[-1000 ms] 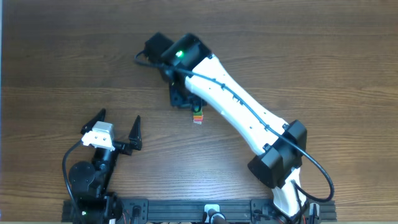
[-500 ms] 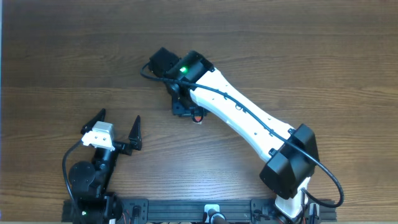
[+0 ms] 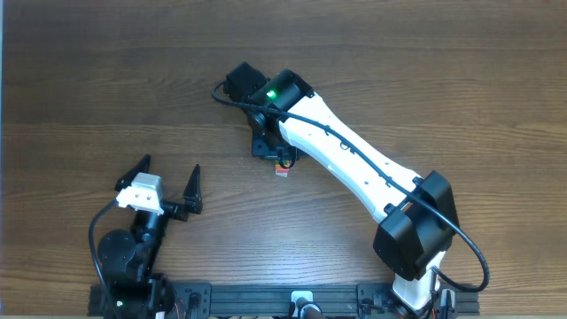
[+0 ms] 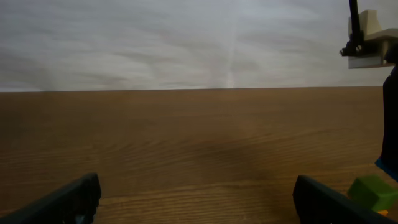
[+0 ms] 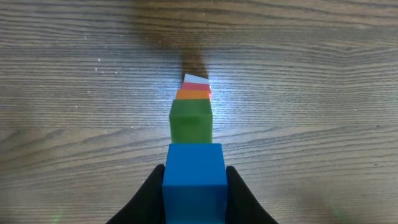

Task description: Stack Cubes

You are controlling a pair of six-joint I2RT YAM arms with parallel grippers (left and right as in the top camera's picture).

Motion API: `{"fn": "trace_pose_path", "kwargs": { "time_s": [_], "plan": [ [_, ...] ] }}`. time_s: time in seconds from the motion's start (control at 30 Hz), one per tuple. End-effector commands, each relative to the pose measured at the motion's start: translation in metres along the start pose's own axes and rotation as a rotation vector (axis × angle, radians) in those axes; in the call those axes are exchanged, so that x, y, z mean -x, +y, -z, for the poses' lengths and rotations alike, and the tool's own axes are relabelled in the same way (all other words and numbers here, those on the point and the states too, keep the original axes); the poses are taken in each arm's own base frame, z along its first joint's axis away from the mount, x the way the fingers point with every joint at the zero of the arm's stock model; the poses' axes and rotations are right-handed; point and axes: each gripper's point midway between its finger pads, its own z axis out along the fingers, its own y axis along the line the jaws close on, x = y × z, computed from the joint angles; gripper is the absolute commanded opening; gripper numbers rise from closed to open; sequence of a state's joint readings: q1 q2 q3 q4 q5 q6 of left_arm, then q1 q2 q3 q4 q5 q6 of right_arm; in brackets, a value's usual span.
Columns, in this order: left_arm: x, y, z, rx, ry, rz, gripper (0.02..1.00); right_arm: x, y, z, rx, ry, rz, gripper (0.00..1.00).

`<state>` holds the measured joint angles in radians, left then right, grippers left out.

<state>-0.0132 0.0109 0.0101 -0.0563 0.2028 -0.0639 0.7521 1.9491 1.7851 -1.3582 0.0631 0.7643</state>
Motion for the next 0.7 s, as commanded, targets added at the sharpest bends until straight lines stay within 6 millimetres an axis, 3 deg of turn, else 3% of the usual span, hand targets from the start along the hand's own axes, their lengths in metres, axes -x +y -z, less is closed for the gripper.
{"fn": "trace_pose_path", "kwargs": {
  "time_s": [0.03, 0.37, 0.7],
  "plan": [
    [-0.002, -0.002, 0.0, -0.009, 0.002, -0.011, 0.996, 0.001, -0.004, 0.008, 0.007, -0.027, -0.018, 0.009],
    [-0.002, -0.002, 0.0, -0.009, 0.002, -0.011, 0.998, 0.006, -0.002, -0.009, -0.02, -0.015, -0.018, 0.012],
    [-0.002, -0.002, 0.0, -0.009, 0.002, -0.011, 0.998, 0.009, 0.0, -0.011, -0.013, -0.022, -0.02, 0.012]
  ]
}}
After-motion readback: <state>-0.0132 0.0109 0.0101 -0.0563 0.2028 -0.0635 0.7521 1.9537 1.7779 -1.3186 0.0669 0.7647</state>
